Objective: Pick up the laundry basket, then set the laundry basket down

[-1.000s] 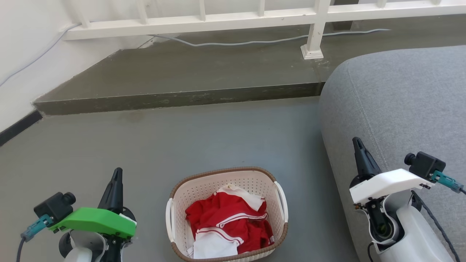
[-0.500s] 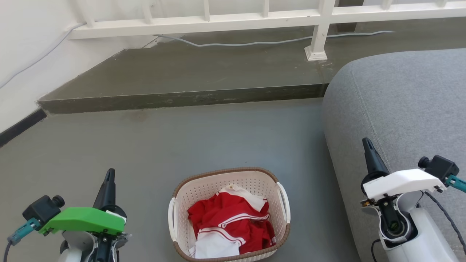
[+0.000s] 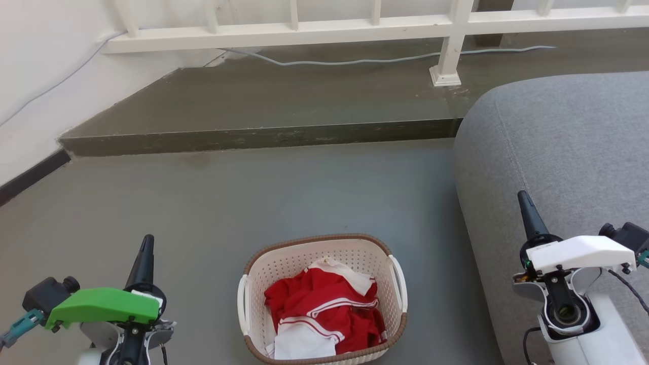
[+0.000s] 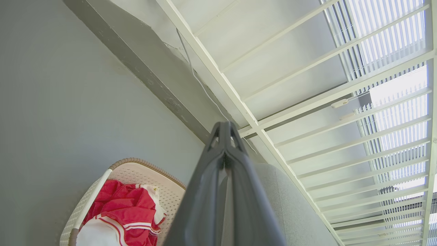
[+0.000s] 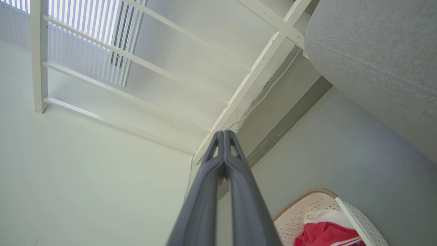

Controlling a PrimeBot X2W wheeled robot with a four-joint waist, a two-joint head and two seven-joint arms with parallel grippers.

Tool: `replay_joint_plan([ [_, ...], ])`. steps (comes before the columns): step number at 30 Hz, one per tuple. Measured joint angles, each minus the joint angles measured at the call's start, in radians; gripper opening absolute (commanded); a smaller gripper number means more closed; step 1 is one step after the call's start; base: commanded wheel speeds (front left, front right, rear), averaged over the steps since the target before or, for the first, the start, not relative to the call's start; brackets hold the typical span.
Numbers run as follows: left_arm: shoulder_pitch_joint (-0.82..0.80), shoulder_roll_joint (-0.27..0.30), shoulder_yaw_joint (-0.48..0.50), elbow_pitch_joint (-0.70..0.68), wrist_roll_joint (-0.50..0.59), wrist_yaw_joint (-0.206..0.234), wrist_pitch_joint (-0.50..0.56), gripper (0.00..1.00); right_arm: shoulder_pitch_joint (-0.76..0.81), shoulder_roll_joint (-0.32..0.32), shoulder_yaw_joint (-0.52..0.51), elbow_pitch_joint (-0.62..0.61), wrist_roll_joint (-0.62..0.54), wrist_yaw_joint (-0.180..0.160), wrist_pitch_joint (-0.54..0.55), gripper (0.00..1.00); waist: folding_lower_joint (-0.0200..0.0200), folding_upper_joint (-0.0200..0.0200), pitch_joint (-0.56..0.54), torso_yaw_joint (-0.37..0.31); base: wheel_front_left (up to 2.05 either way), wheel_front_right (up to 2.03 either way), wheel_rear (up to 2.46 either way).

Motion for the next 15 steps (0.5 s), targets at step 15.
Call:
replay_joint_plan([
  [15,0.0,-0.014,0.05,-0.009,-0.151,0.0,0.052,0.0,0.018,0.007,-0.062,-0.016,0.182,0.009,0.052,0.0,0.0,0.0,-0.003,0.014,0.0,0.0,0.0],
])
